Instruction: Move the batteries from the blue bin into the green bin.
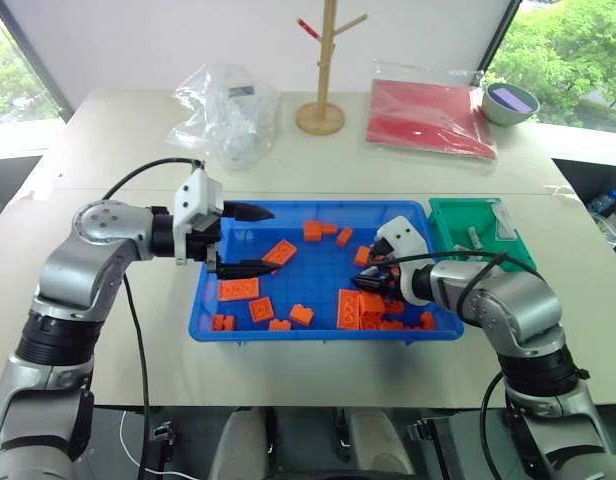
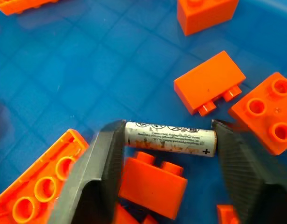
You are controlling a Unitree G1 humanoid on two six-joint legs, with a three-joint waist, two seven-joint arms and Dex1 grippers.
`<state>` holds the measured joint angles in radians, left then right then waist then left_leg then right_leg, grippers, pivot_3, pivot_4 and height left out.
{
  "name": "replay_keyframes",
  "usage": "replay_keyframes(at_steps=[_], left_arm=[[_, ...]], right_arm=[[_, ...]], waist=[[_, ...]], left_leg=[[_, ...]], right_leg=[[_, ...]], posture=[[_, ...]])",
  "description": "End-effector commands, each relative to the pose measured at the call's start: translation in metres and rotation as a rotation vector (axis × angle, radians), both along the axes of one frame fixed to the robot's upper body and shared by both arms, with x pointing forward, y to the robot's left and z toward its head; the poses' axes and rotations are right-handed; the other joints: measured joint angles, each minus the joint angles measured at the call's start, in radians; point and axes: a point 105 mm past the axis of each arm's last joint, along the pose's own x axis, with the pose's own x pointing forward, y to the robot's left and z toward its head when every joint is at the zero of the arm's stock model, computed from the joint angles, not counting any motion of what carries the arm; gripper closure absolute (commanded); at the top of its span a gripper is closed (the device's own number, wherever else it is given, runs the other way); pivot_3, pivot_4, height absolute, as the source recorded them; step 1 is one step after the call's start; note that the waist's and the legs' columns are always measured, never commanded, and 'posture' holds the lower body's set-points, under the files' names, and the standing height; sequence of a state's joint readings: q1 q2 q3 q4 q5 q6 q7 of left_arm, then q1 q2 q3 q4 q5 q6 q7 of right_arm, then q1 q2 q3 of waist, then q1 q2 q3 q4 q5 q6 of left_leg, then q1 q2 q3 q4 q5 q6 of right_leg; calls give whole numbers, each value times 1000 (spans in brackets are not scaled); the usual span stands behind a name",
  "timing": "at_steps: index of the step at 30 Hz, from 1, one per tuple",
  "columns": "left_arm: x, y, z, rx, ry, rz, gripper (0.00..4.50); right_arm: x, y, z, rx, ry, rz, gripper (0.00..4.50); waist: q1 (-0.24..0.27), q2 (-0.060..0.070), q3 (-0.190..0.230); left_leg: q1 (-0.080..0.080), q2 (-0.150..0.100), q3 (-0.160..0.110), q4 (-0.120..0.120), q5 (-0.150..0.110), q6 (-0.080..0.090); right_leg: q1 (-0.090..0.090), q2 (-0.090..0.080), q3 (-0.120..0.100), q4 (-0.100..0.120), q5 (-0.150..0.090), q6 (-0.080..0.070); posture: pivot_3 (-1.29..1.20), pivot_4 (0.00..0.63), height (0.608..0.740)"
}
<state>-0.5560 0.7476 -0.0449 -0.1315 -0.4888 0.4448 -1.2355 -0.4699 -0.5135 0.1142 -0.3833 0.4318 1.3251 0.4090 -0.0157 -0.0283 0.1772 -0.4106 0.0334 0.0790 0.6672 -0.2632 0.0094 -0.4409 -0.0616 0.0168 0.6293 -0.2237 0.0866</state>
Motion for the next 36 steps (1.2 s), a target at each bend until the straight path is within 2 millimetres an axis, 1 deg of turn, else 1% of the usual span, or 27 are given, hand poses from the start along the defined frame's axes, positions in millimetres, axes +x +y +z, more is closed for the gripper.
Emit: replay_keyframes(at_steps=[1, 3, 4, 5, 6, 7, 8, 9, 10, 11, 13, 16, 18, 19, 20, 21, 22, 23, 24, 26, 27, 28, 29, 32, 34, 36], left_arm=[[1, 2, 14, -11, -55, 0, 0], [1, 2, 13, -11, -55, -1, 0], [2, 1, 13, -12, -54, -2, 0], [2, 1, 13, -13, -53, -3, 0], [2, 1, 13, -13, -53, -4, 0], [3, 1, 12, -13, -52, -5, 0], [3, 1, 12, -14, -51, -6, 0], [3, 1, 11, -13, -49, -6, 0], [4, 1, 10, -13, -48, -6, 0], [4, 2, 10, -13, -46, -6, 0], [5, 3, 9, -13, -43, -5, 0], [7, 6, 8, -12, -42, -1, 0], [10, 8, 9, -10, -47, 9, 0], [11, 10, 10, -10, -48, 14, 0], [12, 11, 10, -10, -49, 18, 0], [13, 12, 11, -11, -48, 23, 0], [14, 14, 11, -9, -50, 31, 0], [16, 17, 11, -5, -56, 44, 0], [17, 20, 11, -1, -60, 56, 0], [19, 29, 15, -14, -45, 88, 0], [20, 36, 19, -25, -33, 109, 0], [20, 43, 23, -35, -27, 130, 0], [21, 51, 28, -44, -18, 160, 0], [21, 72, 34, -56, 2, 216, 0], [17, 99, 30, -10, 15, 283, 0], [13, 122, 23, 52, 25, 339, 0]], right_arm=[[0, 1, 8, 22, -8, 8, 2280], [2, 5, 25, 72, -46, 27, 2280], [6, 3, 50, 130, -102, 35, 2280], [8, -3, 72, 178, -137, 32, 2280], [8, -7, 86, 209, -156, 29, 2280], [11, -22, 103, 223, -193, -6, 2280], [12, -32, 112, 226, -211, -33, 2280], [14, -52, 123, 213, -232, -86, 2280], [14, -69, 131, 198, -251, -129, 2280], [12, -87, 135, 166, -256, -167, 2280], [7, -112, 136, 109, -251, -217, 2280], [2, -130, 126, 65, -221, -259, 2280], [3, -139, 115, 9, -222, -278, 1251], [4, -143, 110, -8, -223, -291, 922], [5, -145, 107, -19, -226, -294, 421], [6, -146, 105, -21, -229, -288, 25], [5, -145, 104, -30, -241, -253, 25], [2, -142, 105, -48, -270, -177, 25], [-3, -138, 105, -70, -301, -88, 25], [-19, -138, 106, -146, -348, 104, 25], [-25, -145, 105, -176, -346, 154, 25], [-29, -154, 106, -208, -346, 177, 25], [-30, -166, 108, -237, -350, 176, 25], [-32, -193, 111, -296, -356, 167, 25], [-37, -218, 120, -269, -355, 137, 25], [-41, -239, 123, -267, -354, 99, 25]], waist=[[0, 0, 0], [0, 0, 0], [0, 0, 0], [-1, 1, 1], [-1, 2, 1], [0, 2, 1], [2, 2, 1], [6, 1, 1], [13, 1, 1], [19, 0, 0], [25, 0, 0], [17, 0, 0], [6, 0, 0], [3, 0, 0], [0, 0, 0], [-2, 0, 0], [-4, 0, 0], [-4, 0, 0], [-2, 0, 0], [4, 0, 0], [3, 0, 0], [3, 1, 1], [3, 1, 1], [-1, 0, 1], [-4, 0, 1], [-6, 1, 1]], left_leg=[[0, 0, 0, 0, 0, 0], [0, 0, 0, 0, 0, 0], [0, 0, 0, 0, 0, 0], [0, 0, 0, 0, 0, 0], [-1, 0, 0, 0, 0, 0], [-1, 0, 1, 0, 0, 0], [-1, 0, 0, 0, 0, 0], [-1, 0, 1, 0, 0, 0], [-1, 0, 0, 0, 0, 0], [-1, 0, 0, 0, 0, 0], [-2, -1, 0, -1, -1, 1], [-2, -1, 1, -2, -1, 2], [-2, 0, 1, -2, -1, 2], [-2, 0, 0, -1, -1, 2], [-2, 0, 0, -1, -1, 2], [-1, 0, 0, -1, -1, 2], [0, 0, 1, -1, -1, 1], [1, 0, 1, -1, -1, 1], [1, 0, 1, -1, -1, 1], [0, 0, 1, -1, -1, 2], [0, 0, 1, -1, -1, 2], [0, 0, 1, -1, -1, 2], [0, 0, 1, -1, -1, 2], [0, -1, 2, 0, -1, 2], [2, -1, 3, 0, -1, 2], [3, 0, 3, 0, -1, 2]], right_leg=[[0, 0, 0, 0, 0, 0], [0, 0, 0, 0, 0, 0], [0, 0, 0, 0, 0, 0], [0, 0, 0, 0, 0, 0], [-1, 0, 0, 0, 0, 1], [-2, 0, 1, 0, 1, 1], [-1, 0, 1, 0, 1, 1], [-2, 0, 1, 0, 1, 1], [0, 0, -1, 0, 1, 1], [1, -1, -3, -1, 0, 0], [1, -2, -3, -3, -1, -2], [0, -1, -2, -5, -1, -2], [0, -1, -2, -5, -1, -1], [0, -1, -2, -4, -1, -1], [1, 0, -2, -4, -1, -1], [1, 0, -1, -4, -1, -2], [1, 0, 0, -3, -1, -2], [1, 0, 1, -3, -1, -2], [1, 0, 1, -3, -1, -1], [1, 0, 1, -2, -1, 1], [1, 0, 1, -2, -1, 5], [1, 0, 1, -2, -2, 5], [1, 0, 1, -2, -2, 5], [1, -1, 2, -2, -2, 5], [2, -1, 2, -2, -3, 2], [2, -1, 2, -2, -3, 1]], posture=[[0, 150, 736], [0, 150, 736], [0, 150, 736], [0, 150, 736], [0, 150, 736], [0, 150, 736], [0, 150, 736], [0, 150, 736], [0, 150, 736], [0, 150, 736], [0, 150, 736], [0, 150, 736], [0, 150, 736], [0, 150, 736], [0, 150, 736], [0, 150, 736], [0, 150, 736], [0, 150, 736], [0, 150, 736], [0, 150, 736], [0, 150, 736], [0, 150, 736], [0, 150, 736], [0, 150, 736], [0, 150, 736], [0, 150, 736]])
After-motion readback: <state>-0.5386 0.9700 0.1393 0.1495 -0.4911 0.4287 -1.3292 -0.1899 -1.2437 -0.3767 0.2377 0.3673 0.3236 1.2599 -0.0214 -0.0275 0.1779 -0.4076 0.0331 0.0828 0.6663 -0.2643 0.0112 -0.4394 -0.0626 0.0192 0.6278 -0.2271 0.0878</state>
